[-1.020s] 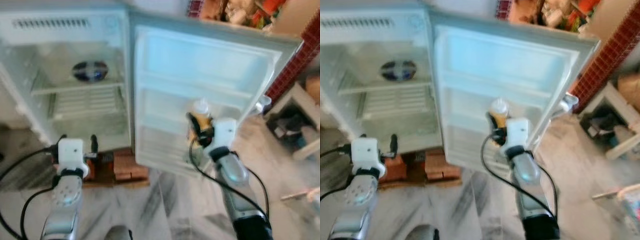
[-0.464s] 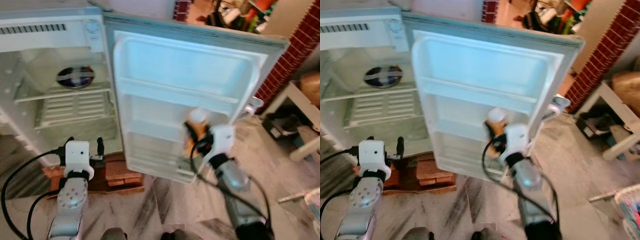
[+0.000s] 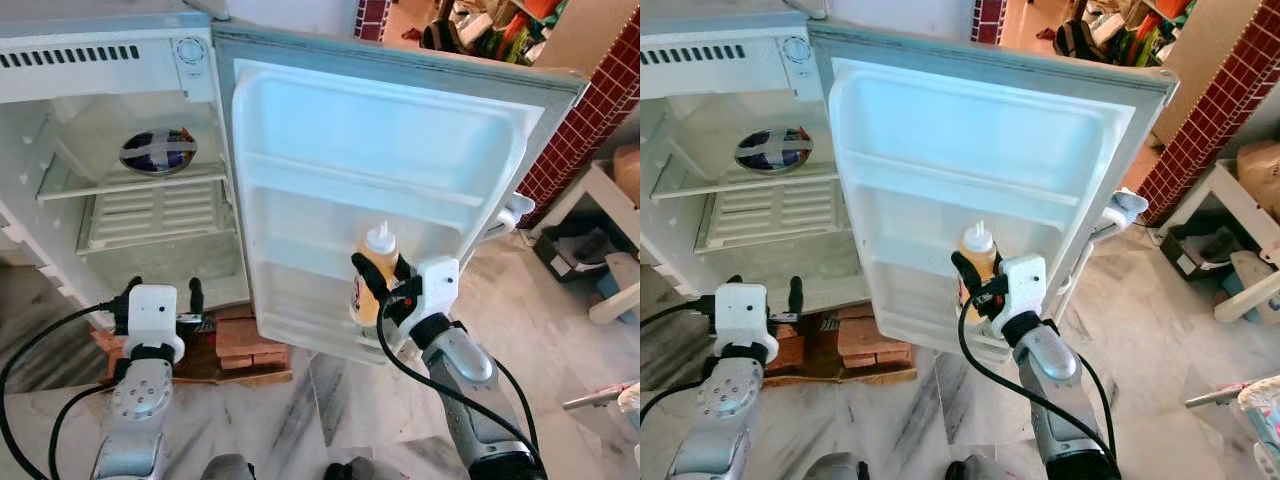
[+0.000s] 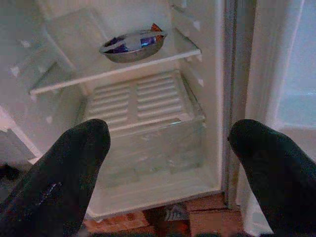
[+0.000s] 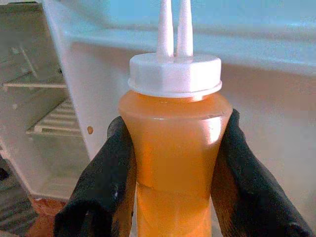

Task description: Restocking fridge

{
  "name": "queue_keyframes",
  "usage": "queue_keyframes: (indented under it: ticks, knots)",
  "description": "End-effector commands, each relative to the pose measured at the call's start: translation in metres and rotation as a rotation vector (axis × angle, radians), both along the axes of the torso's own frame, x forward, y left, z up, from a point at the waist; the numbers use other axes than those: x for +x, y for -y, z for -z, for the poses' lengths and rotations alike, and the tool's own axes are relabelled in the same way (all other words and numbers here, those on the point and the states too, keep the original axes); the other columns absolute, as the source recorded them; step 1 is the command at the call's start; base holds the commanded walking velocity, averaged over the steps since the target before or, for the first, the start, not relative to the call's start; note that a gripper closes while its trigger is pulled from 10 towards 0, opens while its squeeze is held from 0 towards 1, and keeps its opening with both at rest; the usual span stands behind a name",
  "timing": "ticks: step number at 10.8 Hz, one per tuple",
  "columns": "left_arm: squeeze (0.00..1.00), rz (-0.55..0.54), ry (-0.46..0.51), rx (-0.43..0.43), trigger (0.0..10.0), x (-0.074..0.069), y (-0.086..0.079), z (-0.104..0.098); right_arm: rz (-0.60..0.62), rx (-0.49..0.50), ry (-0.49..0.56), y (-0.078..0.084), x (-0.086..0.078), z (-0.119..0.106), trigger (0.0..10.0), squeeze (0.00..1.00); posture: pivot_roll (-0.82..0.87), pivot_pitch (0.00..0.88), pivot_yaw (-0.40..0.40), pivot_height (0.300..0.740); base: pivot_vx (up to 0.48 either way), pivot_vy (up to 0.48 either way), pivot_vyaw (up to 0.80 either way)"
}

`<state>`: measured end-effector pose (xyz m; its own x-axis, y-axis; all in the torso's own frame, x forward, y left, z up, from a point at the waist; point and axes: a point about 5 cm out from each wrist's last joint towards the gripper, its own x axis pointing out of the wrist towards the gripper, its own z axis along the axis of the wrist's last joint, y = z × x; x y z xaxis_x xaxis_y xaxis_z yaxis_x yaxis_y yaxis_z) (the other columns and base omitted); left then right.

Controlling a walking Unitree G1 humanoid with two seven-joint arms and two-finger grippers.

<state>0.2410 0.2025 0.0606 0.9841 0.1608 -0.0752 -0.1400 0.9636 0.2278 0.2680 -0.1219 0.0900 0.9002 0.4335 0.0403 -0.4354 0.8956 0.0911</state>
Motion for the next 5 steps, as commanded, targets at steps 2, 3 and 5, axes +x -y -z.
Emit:
queue_keyframes:
  ticks: [2, 3, 5]
  knots:
    - [0.00, -0.010, -0.014, 0.014, 10.0, -0.0044, -0.0008, 0.0041, -0.011, 0.002, 0.020, -0.0001, 0.0006, -0.0062, 10.0, 0.00, 0.14, 0.074, -0.061, 0.727, 0.000, 0.000, 0.00]
    - [0.00, -0.009, -0.011, 0.015, 10.0, -0.0034, 0.0002, 0.0035, -0.013, 0.003, 0.020, -0.0004, 0.0009, -0.0063, 10.0, 0.00, 0.14, 0.074, -0.061, 0.713, 0.000, 0.000, 0.00]
    - [0.00, -0.008, -0.001, 0.018, 10.0, -0.0008, 0.0019, 0.0012, -0.014, 0.003, 0.021, 0.0001, 0.0011, -0.0070, 10.0, 0.00, 0.13, 0.073, -0.059, 0.678, 0.000, 0.000, 0.00]
